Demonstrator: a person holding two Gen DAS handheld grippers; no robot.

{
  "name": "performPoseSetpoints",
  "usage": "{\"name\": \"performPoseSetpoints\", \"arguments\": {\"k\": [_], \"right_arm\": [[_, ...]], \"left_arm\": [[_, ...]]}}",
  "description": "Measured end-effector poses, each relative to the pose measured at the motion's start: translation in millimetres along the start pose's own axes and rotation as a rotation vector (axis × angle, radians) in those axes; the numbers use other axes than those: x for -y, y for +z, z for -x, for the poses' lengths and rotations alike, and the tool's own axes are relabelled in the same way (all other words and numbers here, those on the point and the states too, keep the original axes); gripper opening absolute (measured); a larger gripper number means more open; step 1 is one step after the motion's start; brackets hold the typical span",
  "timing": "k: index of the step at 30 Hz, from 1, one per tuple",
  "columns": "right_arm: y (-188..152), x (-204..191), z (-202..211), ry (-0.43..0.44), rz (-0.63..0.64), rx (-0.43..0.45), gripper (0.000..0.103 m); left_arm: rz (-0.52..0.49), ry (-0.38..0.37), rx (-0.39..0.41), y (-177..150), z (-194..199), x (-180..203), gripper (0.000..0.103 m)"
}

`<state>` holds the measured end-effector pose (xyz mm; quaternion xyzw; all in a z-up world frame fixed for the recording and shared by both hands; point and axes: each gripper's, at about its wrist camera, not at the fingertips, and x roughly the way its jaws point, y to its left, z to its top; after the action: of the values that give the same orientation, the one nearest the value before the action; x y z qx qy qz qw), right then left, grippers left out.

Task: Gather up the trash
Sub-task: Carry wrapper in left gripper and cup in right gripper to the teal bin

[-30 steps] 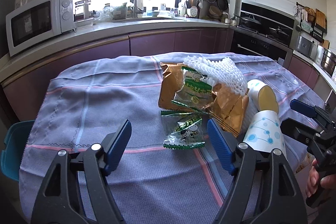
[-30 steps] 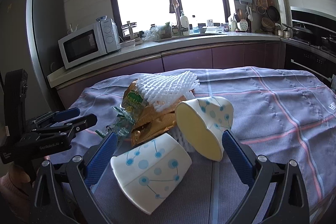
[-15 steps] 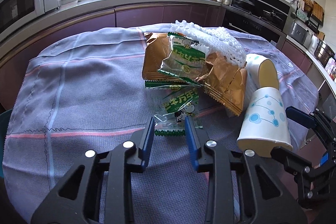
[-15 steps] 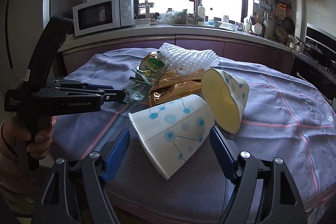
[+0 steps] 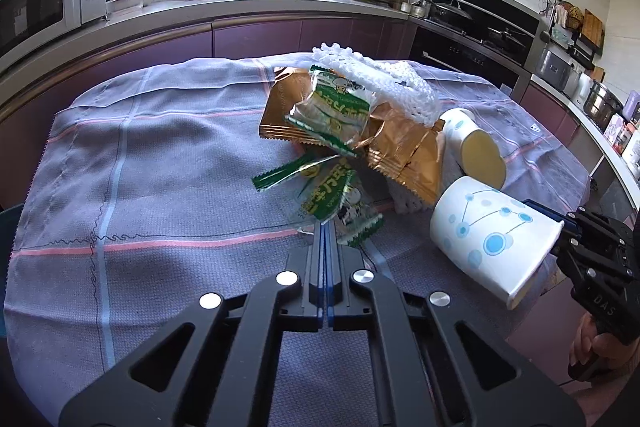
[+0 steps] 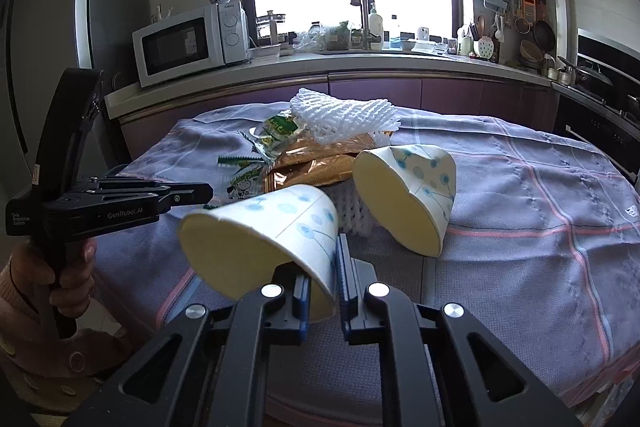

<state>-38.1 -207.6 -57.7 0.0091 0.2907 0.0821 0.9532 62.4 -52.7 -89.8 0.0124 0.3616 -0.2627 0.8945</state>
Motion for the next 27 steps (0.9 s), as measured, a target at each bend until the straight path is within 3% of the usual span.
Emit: {"name": "performPoseSetpoints", "arguments": {"k": [4, 6, 9, 14, 17, 19, 20, 27], "right_arm": [[0.8, 1.8, -0.1, 0.025, -0.026, 0.004, 0.009], [1.9, 1.8, -0.6, 0.035, -0.035, 0.005, 0.009], [2.6, 1.5, -0.5, 0.042, -0.038, 0.008, 0.009], [3.0, 3.7, -2.3, 0.051, -0.051, 0.007, 0.009], [3.0, 5.7, -2.4, 0.058, -0.057, 0.006, 0.009], [2.8, 6.5, -1.3, 0.066, -0.058, 0.008, 0.009], [3.2, 6.8, -1.0, 0.070, -0.057, 0.010, 0.009], [13.4, -7.9, 4.1, 0.136, -0.021, 0.038, 0.008]], "left_arm": [[0.025, 0.009, -0.007, -1.7, 2.6, -7.7, 0.006], [0.041, -0.013, -0.024, -1.4, 0.8, -12.0, 0.041], [0.039, -0.017, -0.038, -1.3, -4.1, -12.4, 0.043], [0.010, 0.000, -0.054, 3.1, -19.4, -3.0, 0.040], [0.010, -0.022, -0.067, 4.3, -25.8, 1.7, 0.019], [0.007, -0.020, -0.060, 4.3, -25.6, 3.7, 0.015], [0.008, -0.023, -0.053, 4.5, -24.1, 3.7, 0.007], [0.024, -0.032, -0.014, 1.8, 1.4, -6.0, 0.007]]}}
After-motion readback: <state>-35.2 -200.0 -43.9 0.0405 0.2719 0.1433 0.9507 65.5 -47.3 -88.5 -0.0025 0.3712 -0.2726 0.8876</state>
